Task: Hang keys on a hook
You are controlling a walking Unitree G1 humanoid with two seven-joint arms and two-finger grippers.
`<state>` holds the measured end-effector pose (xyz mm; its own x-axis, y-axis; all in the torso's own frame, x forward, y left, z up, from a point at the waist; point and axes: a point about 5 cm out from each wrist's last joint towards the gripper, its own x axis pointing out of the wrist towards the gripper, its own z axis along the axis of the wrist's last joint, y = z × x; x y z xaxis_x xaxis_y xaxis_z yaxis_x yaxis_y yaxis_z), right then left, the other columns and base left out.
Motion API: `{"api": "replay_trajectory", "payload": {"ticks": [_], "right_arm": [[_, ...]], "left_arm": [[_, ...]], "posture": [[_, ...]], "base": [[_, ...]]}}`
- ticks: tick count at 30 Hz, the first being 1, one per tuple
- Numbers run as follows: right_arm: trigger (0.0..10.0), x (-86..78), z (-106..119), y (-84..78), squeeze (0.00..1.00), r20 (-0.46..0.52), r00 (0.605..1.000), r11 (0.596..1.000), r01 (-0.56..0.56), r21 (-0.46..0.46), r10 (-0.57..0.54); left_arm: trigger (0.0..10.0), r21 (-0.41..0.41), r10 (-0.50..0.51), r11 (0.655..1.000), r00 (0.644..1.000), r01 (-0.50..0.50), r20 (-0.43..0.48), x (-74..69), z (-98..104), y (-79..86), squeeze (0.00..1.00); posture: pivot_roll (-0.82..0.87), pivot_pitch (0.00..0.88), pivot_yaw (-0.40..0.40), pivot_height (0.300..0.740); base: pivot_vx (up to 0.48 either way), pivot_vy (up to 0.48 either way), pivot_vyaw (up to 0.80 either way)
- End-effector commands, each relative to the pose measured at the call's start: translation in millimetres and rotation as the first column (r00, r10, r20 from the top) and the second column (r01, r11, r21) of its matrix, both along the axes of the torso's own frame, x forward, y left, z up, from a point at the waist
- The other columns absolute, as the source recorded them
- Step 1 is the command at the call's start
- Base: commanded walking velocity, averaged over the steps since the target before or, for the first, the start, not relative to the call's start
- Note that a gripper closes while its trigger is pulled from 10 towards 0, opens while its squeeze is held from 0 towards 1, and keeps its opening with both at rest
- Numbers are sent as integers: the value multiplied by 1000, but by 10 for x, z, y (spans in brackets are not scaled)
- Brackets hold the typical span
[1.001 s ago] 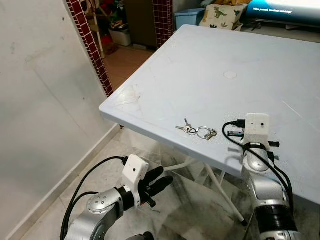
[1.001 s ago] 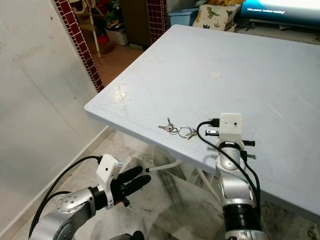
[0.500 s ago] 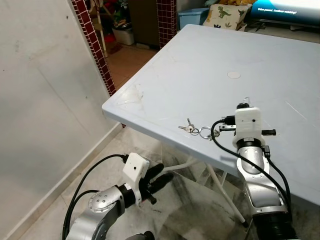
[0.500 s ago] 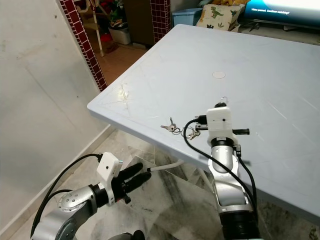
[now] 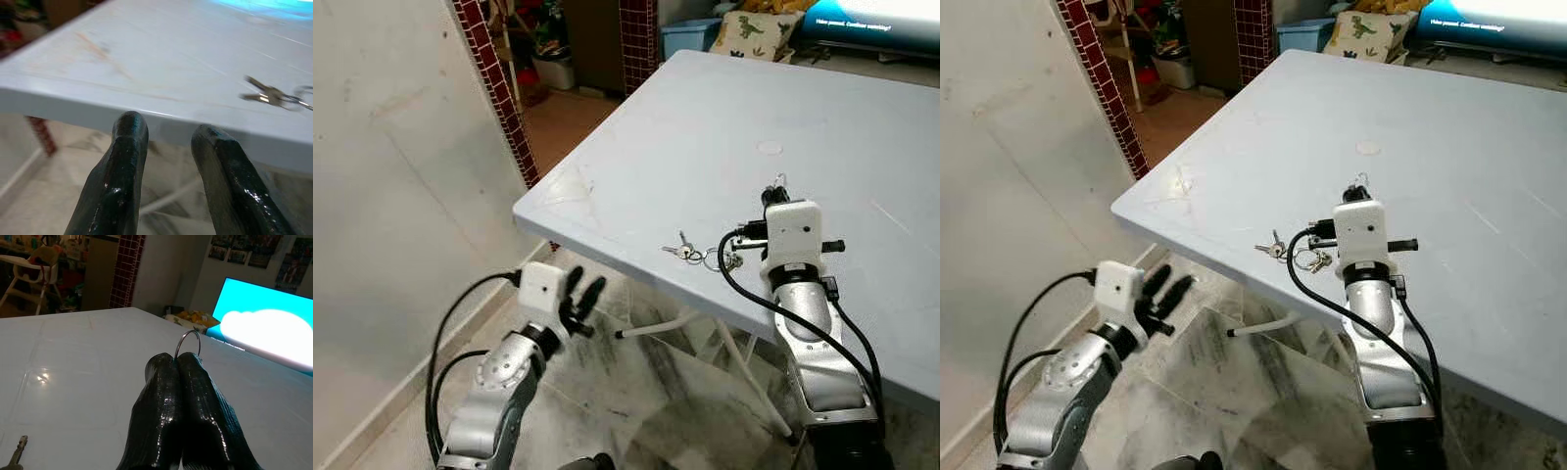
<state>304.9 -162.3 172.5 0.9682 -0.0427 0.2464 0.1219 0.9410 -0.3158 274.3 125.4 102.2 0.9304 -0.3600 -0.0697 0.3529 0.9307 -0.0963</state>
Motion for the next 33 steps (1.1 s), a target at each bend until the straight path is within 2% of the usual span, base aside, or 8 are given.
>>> {"api": "replay_trajectory", "payload": {"ticks": [1,12,33], "right_arm": [[10000,-16,47,78,0,11,999,999,-33,-2,33],[10000,-55,4,116,0,-22,998,998,-55,14,56],[10000,-48,15,124,0,-32,997,997,-72,24,73]], "left_arm": [[10000,26,50,998,999,-50,-10,-10,-52,103,0],[10000,62,187,980,982,-188,24,39,-56,197,0],[10000,88,229,969,972,-232,45,61,-77,208,0]], "posture": [[-108,69,102,740],[-108,84,100,740],[-109,85,98,740]], "base": [[0,0,800],[0,0,800],[0,0,800]]}}
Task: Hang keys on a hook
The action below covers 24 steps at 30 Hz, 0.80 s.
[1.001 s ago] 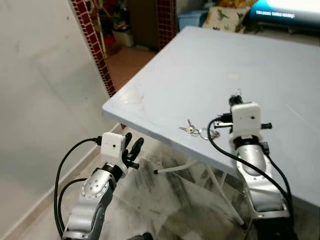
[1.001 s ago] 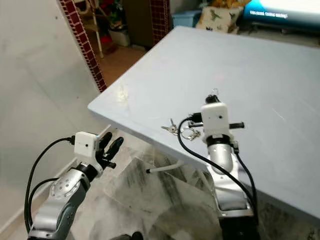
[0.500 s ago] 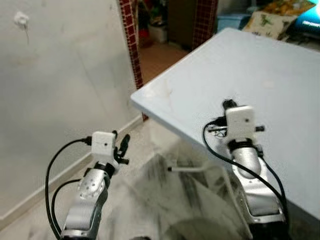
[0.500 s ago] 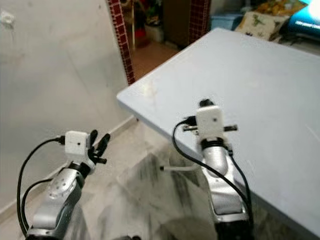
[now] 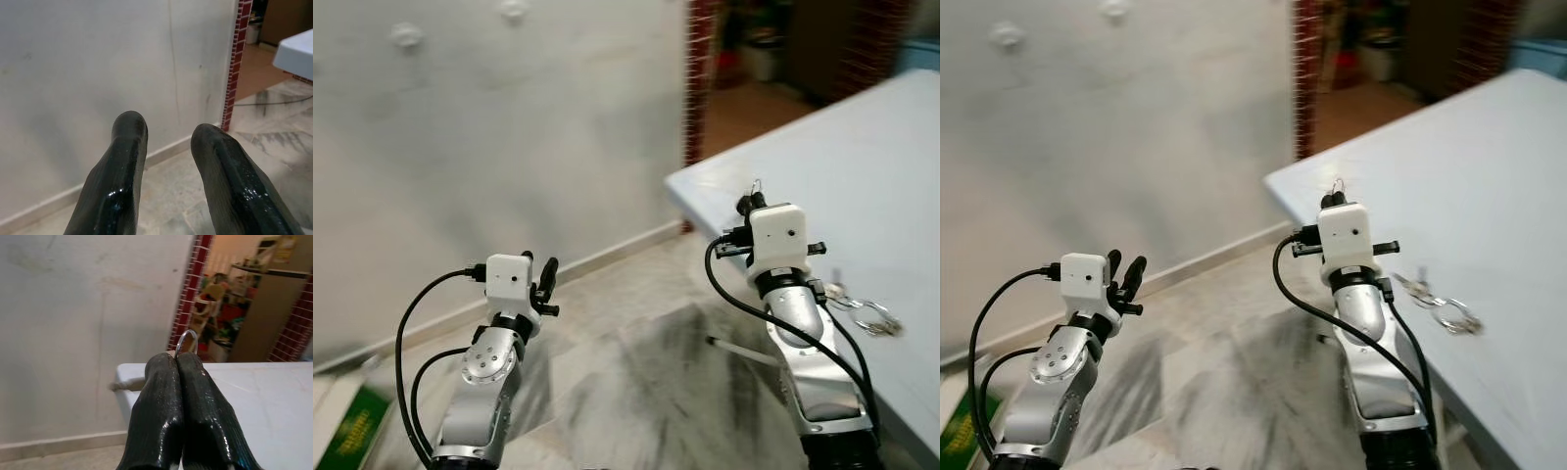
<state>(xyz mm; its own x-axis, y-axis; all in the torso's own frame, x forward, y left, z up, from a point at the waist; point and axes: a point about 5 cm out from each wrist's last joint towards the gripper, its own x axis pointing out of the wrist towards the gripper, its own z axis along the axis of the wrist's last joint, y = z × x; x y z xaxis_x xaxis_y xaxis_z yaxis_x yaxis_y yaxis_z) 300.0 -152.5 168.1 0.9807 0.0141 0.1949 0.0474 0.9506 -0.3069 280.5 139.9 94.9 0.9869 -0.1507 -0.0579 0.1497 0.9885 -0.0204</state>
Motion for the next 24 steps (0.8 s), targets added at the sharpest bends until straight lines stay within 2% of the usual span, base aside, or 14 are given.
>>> {"api": "replay_trajectory", "payload": {"ticks": [1,9,24], "right_arm": [[10000,3,59,28,0,19,1000,1000,-12,10,12],[10000,12,62,41,0,21,999,1000,-24,11,23],[10000,32,74,54,0,23,999,999,-39,21,39]], "left_arm": [[10000,23,21,999,1000,-22,5,4,-5,61,0],[10000,54,28,998,999,-30,33,25,3,60,0],[10000,48,35,998,999,-37,35,12,-34,24,0]], "posture": [[-111,82,98,740],[-111,79,98,740],[-115,72,90,740]], "base": [[0,0,800],[0,0,800],[0,0,798]]}}
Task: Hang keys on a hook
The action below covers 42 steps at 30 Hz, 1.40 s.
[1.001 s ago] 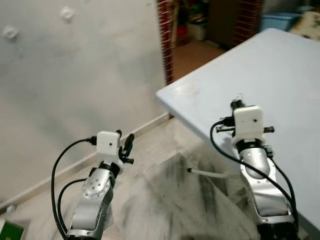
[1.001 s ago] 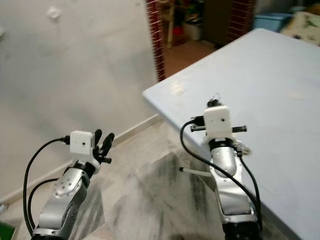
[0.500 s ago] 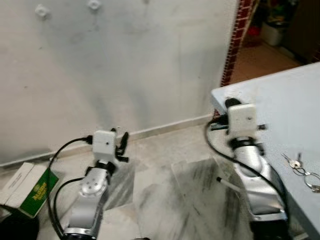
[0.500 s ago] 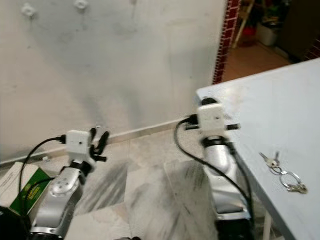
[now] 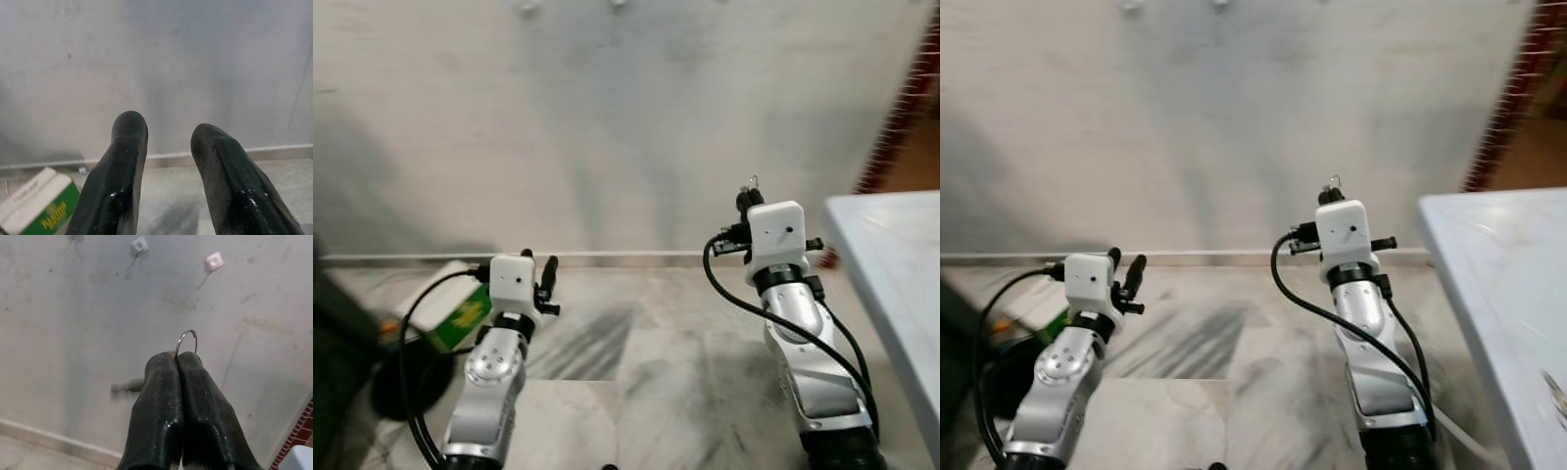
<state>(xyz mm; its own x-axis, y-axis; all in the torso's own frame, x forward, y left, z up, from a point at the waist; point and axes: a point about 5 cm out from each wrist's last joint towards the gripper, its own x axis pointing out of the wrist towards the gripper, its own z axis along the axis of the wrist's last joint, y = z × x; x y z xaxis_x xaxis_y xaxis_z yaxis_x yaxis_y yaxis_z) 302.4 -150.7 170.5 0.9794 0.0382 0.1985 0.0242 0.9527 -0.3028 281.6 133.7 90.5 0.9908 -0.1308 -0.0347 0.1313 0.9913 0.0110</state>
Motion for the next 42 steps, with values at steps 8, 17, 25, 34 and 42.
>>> {"api": "replay_trajectory", "payload": {"ticks": [8,17,25,34,42], "right_arm": [[10000,12,45,36,0,16,1000,999,-22,27,21],[10000,17,16,56,0,1,999,999,-32,24,32],[10000,6,-26,99,0,-23,999,999,-46,28,46],[10000,19,-11,170,0,-9,998,997,-68,41,68],[10000,22,0,150,0,-2,998,997,-66,41,66]], "left_arm": [[10000,-7,6,1000,1000,-6,0,-1,-5,57,0],[10000,-24,-1,1000,1000,1,-6,-7,-15,50,0],[10000,-40,21,999,1000,-21,-8,-21,-23,56,0],[10000,-94,-31,995,999,30,-11,-15,6,40,0],[10000,-129,-75,989,997,74,-3,-6,32,11,0]], "posture": [[-117,68,84,740],[-118,64,67,740],[-116,63,39,740],[-111,65,66,740],[-116,66,76,740]], "base": [[0,0,216],[0,0,0],[0,0,0],[0,0,0],[0,0,0]]}}
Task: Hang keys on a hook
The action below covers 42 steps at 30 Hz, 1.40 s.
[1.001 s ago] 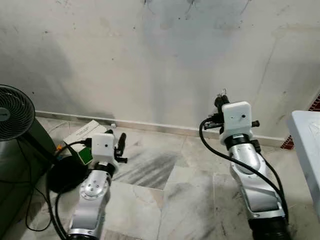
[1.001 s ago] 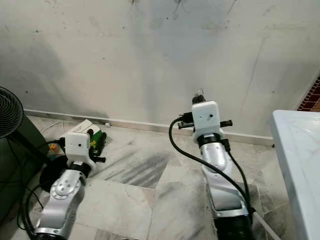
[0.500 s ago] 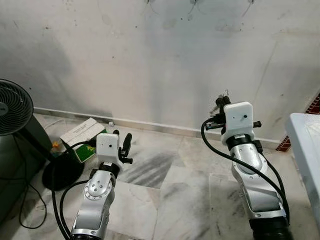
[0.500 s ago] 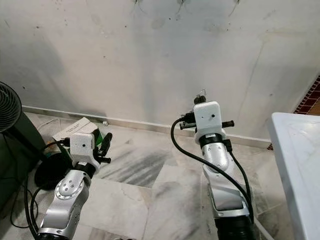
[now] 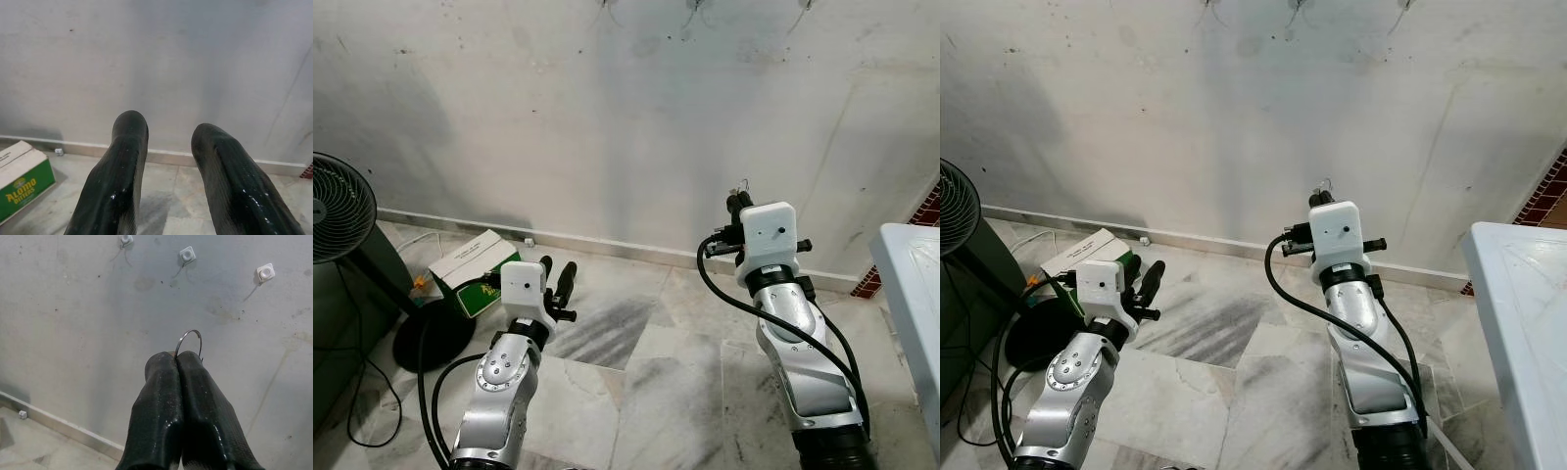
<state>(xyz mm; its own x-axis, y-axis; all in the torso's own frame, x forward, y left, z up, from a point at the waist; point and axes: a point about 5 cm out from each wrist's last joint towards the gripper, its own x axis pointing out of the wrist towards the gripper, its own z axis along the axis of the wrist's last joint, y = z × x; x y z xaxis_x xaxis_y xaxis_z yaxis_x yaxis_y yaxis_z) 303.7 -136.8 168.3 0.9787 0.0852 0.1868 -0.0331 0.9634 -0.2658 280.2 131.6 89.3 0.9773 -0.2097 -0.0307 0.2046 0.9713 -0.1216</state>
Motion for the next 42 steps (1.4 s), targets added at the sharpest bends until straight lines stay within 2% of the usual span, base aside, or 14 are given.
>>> {"api": "replay_trajectory", "payload": {"ticks": [1,19,29,42], "right_arm": [[10000,9,21,10,0,11,1000,1000,-10,2,10],[10000,6,1,20,0,0,1000,1000,-10,29,10],[10000,3,-13,19,0,-5,1000,1000,-7,30,7],[10000,1,-29,30,0,-10,1000,999,-18,31,18]], "left_arm": [[10000,1,-1,1000,1000,1,10,8,43,28,0],[10000,-18,-39,999,999,39,0,-26,33,12,0],[10000,-21,-53,998,999,53,-7,-34,25,0,0],[10000,-21,-59,998,998,59,-14,-52,17,-14,0]], "posture": [[-116,66,76,740],[-112,73,79,740],[-114,73,81,740],[-110,78,81,740]], "base": [[0,0,0],[306,0,0],[390,0,-703],[389,0,0]]}}
